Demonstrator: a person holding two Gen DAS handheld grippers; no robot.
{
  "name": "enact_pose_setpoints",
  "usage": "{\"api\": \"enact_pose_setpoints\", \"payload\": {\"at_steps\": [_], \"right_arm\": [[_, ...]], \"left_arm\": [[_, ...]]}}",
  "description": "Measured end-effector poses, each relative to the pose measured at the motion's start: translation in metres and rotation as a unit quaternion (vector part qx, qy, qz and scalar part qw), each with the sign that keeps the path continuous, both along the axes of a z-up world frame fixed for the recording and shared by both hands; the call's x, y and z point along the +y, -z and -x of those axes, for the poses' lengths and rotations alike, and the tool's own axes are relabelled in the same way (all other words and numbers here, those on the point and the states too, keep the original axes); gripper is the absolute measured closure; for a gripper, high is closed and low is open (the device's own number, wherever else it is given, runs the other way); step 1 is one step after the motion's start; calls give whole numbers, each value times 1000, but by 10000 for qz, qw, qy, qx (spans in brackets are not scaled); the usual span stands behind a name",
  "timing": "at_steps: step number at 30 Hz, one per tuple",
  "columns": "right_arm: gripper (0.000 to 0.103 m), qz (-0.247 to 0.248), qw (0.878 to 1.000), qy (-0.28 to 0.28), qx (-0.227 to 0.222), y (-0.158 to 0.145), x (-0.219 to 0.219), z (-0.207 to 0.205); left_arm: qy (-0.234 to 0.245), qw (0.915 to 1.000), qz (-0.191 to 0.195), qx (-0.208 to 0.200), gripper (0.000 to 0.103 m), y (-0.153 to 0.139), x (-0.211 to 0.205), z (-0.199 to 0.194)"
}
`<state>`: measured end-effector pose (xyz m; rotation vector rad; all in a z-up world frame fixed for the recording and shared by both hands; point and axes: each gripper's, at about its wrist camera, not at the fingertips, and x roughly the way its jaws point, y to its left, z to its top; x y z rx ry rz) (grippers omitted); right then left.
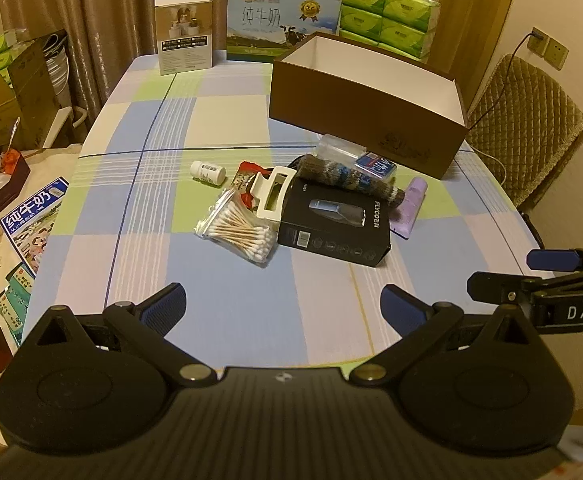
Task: Organize objects
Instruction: 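Move both tools toward the cluster of items on the table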
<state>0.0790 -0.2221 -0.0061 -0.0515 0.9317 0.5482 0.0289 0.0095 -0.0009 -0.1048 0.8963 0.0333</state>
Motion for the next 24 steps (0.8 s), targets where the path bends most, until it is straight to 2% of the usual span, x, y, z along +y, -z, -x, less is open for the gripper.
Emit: {"api": "enact_pose_setpoints", "payload": {"at_steps": [13, 24], "right_arm": [[2, 13, 10000, -22, 73, 4, 1, -22], [2, -107, 9997, 191, 118, 16, -11, -63]], "left_arm": [[-143, 9999, 1, 61, 1, 3, 5, -16], [-433, 9988, -90, 198, 1, 12, 18, -41]]}}
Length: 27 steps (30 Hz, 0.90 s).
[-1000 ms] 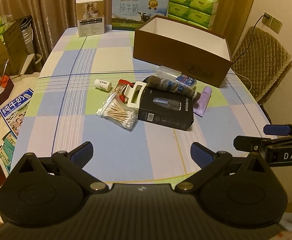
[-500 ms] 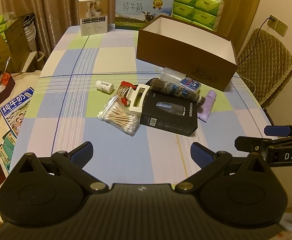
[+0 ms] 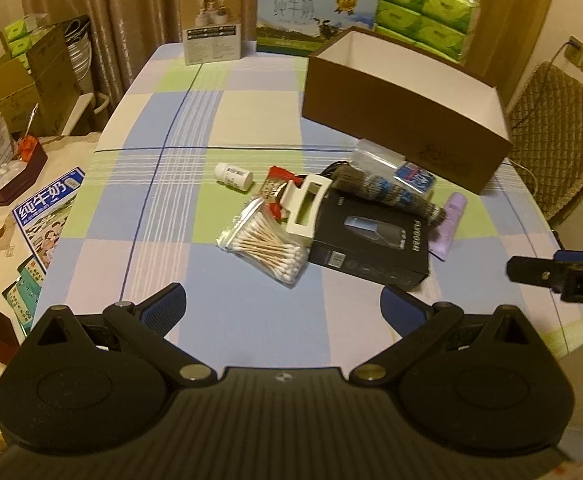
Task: Organize objects
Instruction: 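Move both tools toward the cluster of items on the table, then grasp the cotton swab bag with the left tool while the right tool grasps the lilac spray can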
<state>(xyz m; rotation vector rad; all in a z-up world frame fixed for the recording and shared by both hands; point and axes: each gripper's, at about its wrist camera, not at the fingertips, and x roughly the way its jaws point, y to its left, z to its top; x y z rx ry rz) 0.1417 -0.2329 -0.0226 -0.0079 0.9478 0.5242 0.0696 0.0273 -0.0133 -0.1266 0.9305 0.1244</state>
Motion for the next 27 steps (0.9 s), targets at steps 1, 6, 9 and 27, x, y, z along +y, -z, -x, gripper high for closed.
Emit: {"api": "enact_pose_setpoints", "payload": {"at_steps": [1, 6, 9, 27], "right_arm": [[2, -4, 10000, 17, 16, 2, -1, -4], [2, 69, 9999, 95, 68, 11, -3, -27], [2, 99, 9998, 149, 101, 20, -4, -40], [47, -128, 9983, 481, 315, 68, -9, -115]], "left_arm": [[-31, 10000, -5, 16, 1, 1, 2, -2], [-224, 9997, 7, 117, 1, 9, 9, -15], [-356, 9992, -5, 201, 1, 16, 14, -23], [-906, 9942, 107, 575, 1, 59, 31, -70]]}}
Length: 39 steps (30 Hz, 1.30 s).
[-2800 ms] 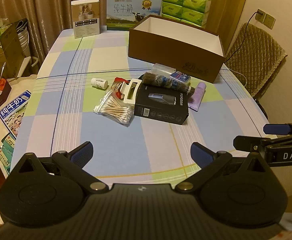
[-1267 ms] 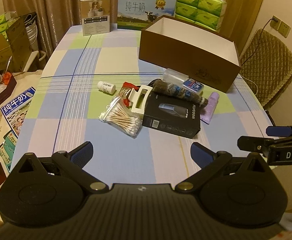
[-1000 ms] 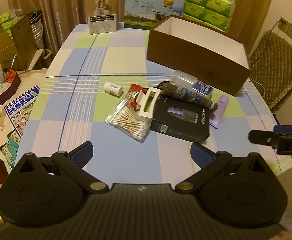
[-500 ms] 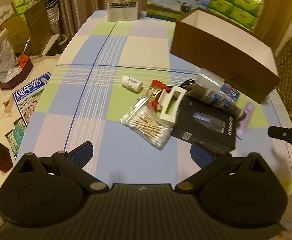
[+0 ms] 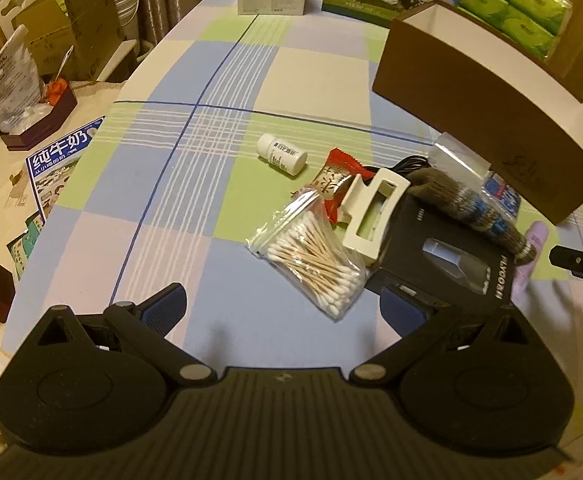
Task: Organize objects
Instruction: 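Grasp the cotton swab bag with the left tool while the right tool grasps the lilac spray can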
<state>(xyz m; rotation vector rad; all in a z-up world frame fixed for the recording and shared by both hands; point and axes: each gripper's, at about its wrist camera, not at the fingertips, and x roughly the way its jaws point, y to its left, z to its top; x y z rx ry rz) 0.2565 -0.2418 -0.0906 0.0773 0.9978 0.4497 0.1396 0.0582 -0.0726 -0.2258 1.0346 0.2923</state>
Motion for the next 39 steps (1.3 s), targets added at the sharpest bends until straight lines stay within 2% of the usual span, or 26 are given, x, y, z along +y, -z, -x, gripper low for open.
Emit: {"api": "enact_pose_setpoints", "payload": {"at_steps": [4, 8, 14, 17, 21, 26, 28, 32, 34, 39], "right_arm": [[56, -74, 9997, 205, 128, 12, 4, -12], [60, -126, 9990, 394, 146, 21, 9, -20], [63, 164, 9987, 470, 137, 32, 20, -29], [64, 339, 9992, 206, -49, 38, 27, -29], [68, 908, 9930, -576, -498, 37, 40, -20], [75, 1148, 9870, -1032, -451, 41, 32, -14], [75, 1225, 9845, -1148, -509, 40, 25, -10], [75, 1148, 9849, -1221, -437, 38, 7, -6], [74, 1097, 9854, -1240, -383, 35, 0, -6], [63, 1053, 9864, -1196, -392, 31, -5, -6]], "left_arm": [[-126, 9999, 2, 60, 1, 8, 4, -8], [-257, 9996, 7, 86, 2, 13, 8, -14], [-395, 9991, 73, 99, 2, 18, 10, -26], [-396, 9991, 97, 109, 4, 22, 9, -33], [-378, 9991, 135, 149, 5, 29, 6, -42], [-439, 9986, 212, 211, 12, 42, 8, -51], [-359, 9988, 170, 276, 13, 48, 8, -53], [-198, 9990, 98, 399, 25, 58, 13, -47], [-133, 9991, 25, 404, 26, 59, 18, -41], [-8, 9993, 107, 366, 30, 59, 25, -41]]}}
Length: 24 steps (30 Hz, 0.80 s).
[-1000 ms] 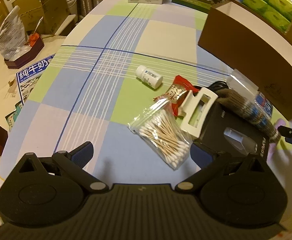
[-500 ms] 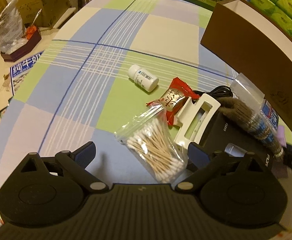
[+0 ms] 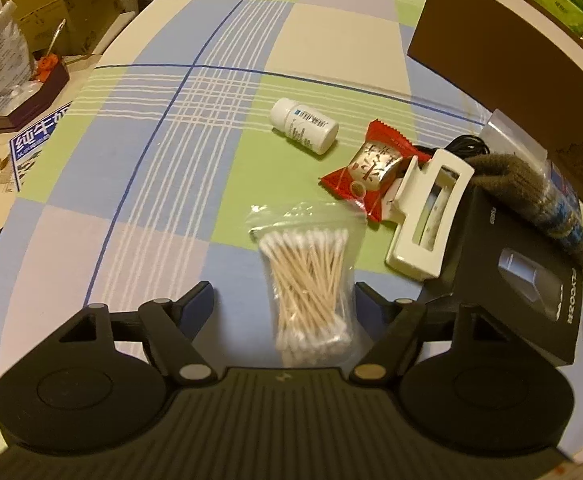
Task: Organize objects
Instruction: 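Grasp the cotton swab bag with the left tool while the right tool grasps the lilac spray can, then carry the swab bag with the left tool while the right tool carries the spray can into the box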
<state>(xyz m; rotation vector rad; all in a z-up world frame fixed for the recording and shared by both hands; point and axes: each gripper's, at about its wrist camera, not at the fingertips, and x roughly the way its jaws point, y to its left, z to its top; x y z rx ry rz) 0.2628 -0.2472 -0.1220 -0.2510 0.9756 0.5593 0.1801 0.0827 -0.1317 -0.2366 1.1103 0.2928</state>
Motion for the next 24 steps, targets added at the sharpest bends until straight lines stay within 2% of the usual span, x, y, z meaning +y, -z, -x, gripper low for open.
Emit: {"api": "enact_pose_setpoints", "payload": {"at_steps": [4, 7, 9, 11, 12, 14, 20, 24], "right_arm": [[59, -7, 10000, -18, -27, 2, 5, -3], [59, -39, 10000, 21, -70, 4, 10, -6], [59, -76, 9999, 61, -73, 4, 11, -8], [59, -87, 9999, 60, -81, 5, 11, -9], [60, -72, 9999, 33, -100, 5, 12, -8], [73, 81, 9997, -47, -219, 5, 13, -6], [74, -7, 9998, -179, -34, 2, 7, -3], [74, -527, 9984, -124, 177, -11, -6, 0]], "left_arm": [[157, 9995, -264, 61, 32, 6, -11, -11], [204, 9994, -296, -27, 47, 5, -16, -12], [284, 9991, -313, -88, 69, 3, -19, -10], [318, 9990, -296, -104, 74, 2, -19, -7], [324, 9990, -287, -108, 76, 1, -20, -5], [301, 9992, -260, -108, 78, 0, -20, 0], [236, 9996, -125, -111, 81, -7, -24, 16], [86, 9997, -67, -211, 81, -21, -26, 28]]}}
